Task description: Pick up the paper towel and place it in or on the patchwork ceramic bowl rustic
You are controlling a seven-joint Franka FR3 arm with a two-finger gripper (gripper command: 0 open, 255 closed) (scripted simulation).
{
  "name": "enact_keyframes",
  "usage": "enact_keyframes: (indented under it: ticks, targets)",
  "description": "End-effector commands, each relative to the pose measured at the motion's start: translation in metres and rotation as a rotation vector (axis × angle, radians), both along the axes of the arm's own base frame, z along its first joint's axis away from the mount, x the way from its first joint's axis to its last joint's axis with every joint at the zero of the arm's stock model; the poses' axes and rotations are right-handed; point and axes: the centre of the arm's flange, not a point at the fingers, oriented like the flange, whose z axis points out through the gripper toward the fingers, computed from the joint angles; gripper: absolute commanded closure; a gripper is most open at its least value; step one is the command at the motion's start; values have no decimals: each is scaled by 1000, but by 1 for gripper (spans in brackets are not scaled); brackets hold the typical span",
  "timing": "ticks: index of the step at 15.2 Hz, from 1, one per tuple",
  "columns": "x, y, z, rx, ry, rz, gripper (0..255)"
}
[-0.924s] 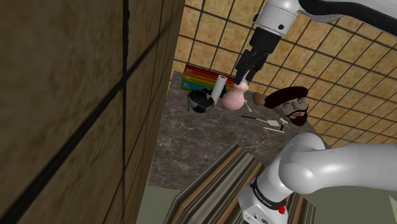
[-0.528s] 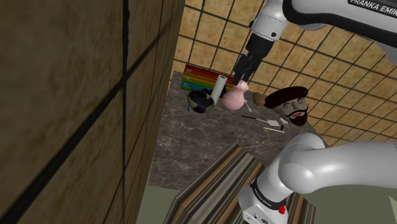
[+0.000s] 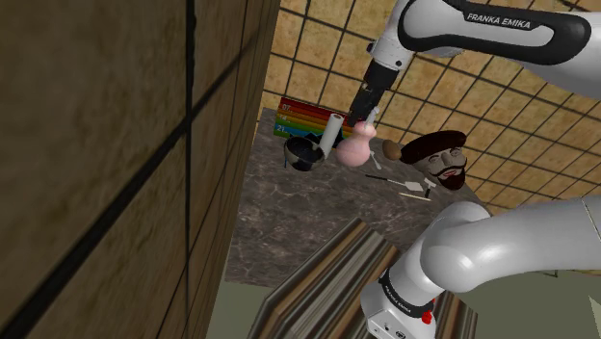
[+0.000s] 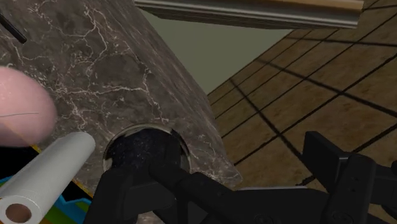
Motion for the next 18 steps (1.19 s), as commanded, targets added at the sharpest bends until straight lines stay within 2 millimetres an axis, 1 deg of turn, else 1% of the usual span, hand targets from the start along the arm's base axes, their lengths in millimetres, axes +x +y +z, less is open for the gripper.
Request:
enact_keyframes:
  ticks: [1,9,18]
  targets:
    - [11,-22,-13,-7,-4,20,0]
    - [66,-100,-50,-29,-19,96,0]
    - [135,-183,-88,-53,-35,182,0]
